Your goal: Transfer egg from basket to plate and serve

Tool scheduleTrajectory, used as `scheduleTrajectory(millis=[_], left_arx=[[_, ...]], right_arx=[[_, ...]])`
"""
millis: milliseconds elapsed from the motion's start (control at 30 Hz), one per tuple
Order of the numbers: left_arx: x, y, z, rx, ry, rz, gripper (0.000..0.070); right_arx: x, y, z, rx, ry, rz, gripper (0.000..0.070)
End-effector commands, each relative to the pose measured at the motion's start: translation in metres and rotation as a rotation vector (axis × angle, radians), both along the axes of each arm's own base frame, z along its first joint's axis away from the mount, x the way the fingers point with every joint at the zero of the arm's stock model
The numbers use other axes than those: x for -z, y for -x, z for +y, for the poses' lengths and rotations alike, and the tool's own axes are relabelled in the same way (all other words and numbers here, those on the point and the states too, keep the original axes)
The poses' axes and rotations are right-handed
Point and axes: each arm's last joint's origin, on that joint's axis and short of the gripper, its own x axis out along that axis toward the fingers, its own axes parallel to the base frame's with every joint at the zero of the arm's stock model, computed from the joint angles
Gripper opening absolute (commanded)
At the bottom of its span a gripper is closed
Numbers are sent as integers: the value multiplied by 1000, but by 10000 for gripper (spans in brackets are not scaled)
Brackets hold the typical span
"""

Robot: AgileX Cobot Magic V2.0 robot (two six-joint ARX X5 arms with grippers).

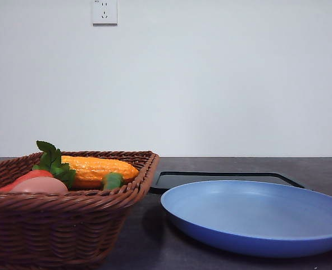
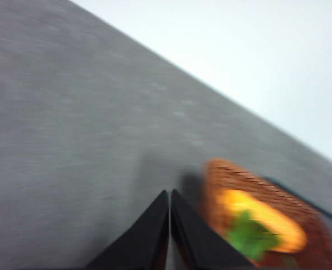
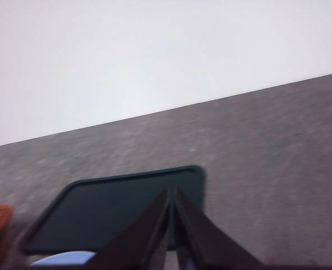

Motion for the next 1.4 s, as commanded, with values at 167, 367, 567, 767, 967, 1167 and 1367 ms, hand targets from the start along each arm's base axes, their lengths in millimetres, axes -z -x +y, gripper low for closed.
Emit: scheduleTrajectory(millis=[167, 367, 567, 767, 967, 1167, 1367], left_arx=[[-21, 3, -2, 69, 44, 22, 0], [-52, -3, -4, 135, -8, 71, 0], [-77, -19, -7, 246, -99, 187, 0], [-99, -42, -14, 431, -127, 275, 0], [-112, -61, -29, 604, -160, 387, 0], [-113, -71, -47, 719, -189, 434, 5], [-114, -73, -55, 750, -183, 402, 214]], right_arx=[[-17, 7, 0, 1, -64, 112, 0], [-43, 8, 0, -3, -55, 232, 0], [-67, -1, 0, -10, -9, 383, 0], [-85, -20, 4, -109, 38, 503, 0], [-82, -41, 9, -277, 19, 735, 0], [-63, -59, 12, -375, -6, 923, 0], [-45, -74, 14, -388, -20, 1040, 207]])
